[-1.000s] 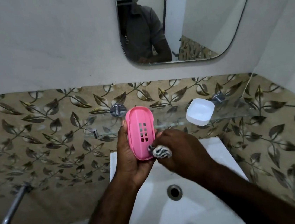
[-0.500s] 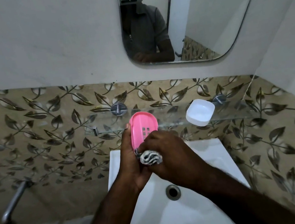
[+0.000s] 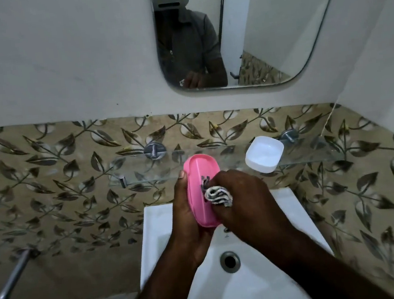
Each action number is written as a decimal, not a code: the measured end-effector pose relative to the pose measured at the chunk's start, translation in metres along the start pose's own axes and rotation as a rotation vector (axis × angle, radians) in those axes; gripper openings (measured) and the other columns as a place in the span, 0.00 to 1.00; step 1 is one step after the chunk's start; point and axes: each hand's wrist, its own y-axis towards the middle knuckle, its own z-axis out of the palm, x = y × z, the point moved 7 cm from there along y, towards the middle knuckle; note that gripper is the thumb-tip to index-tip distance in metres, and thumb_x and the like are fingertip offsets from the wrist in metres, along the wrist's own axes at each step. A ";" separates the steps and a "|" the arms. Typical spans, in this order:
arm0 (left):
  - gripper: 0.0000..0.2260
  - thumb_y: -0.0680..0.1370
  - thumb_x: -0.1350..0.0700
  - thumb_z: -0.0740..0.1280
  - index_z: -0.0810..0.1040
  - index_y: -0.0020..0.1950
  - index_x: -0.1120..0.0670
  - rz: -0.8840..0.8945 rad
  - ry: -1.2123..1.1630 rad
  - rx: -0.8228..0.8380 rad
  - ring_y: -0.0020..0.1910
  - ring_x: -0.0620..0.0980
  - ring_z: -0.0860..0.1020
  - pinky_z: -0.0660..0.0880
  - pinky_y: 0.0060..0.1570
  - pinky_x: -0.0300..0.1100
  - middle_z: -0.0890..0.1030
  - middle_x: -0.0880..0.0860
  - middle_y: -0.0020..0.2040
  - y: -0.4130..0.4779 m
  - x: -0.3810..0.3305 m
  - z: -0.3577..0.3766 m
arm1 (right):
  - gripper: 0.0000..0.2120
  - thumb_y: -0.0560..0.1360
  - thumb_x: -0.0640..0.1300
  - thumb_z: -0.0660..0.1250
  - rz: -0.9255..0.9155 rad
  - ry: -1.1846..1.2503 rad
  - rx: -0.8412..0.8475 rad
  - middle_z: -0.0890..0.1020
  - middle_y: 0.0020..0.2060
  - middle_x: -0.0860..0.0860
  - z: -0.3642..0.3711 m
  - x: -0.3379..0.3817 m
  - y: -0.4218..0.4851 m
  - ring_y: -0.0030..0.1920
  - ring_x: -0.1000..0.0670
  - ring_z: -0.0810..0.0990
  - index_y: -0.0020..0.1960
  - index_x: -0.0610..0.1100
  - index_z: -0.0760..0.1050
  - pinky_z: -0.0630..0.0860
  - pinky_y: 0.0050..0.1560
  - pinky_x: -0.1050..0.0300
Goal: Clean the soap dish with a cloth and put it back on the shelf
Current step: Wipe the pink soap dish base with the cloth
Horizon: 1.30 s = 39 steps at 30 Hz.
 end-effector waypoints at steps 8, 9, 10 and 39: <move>0.22 0.75 0.39 0.59 0.83 0.53 0.53 0.014 0.080 0.099 0.45 0.54 0.84 0.80 0.45 0.50 0.85 0.57 0.49 0.004 0.008 0.025 | 0.09 0.70 0.38 0.71 -0.031 0.061 -0.337 0.82 0.44 0.50 -0.033 -0.005 0.029 0.45 0.50 0.79 0.49 0.44 0.80 0.76 0.46 0.56; 0.22 0.74 0.38 0.59 0.85 0.50 0.51 0.025 0.115 0.089 0.44 0.54 0.83 0.79 0.47 0.52 0.85 0.57 0.48 0.004 0.008 0.025 | 0.08 0.71 0.37 0.71 0.002 0.048 -0.354 0.82 0.43 0.50 -0.035 -0.012 0.030 0.44 0.50 0.79 0.48 0.44 0.79 0.76 0.45 0.55; 0.22 0.74 0.38 0.59 0.86 0.47 0.50 0.035 0.146 0.087 0.44 0.54 0.83 0.78 0.48 0.52 0.84 0.57 0.47 0.004 0.008 0.024 | 0.07 0.71 0.37 0.72 0.039 0.041 -0.347 0.82 0.42 0.51 -0.035 -0.018 0.029 0.43 0.51 0.79 0.47 0.45 0.79 0.76 0.44 0.55; 0.47 0.52 0.31 0.77 0.75 0.65 0.55 0.018 0.168 0.071 0.51 0.57 0.83 0.81 0.46 0.52 0.83 0.61 0.56 0.040 0.062 0.034 | 0.16 0.74 0.27 0.66 0.741 1.036 -0.180 0.86 0.49 0.41 -0.026 -0.160 -0.050 0.47 0.43 0.85 0.58 0.39 0.76 0.83 0.45 0.51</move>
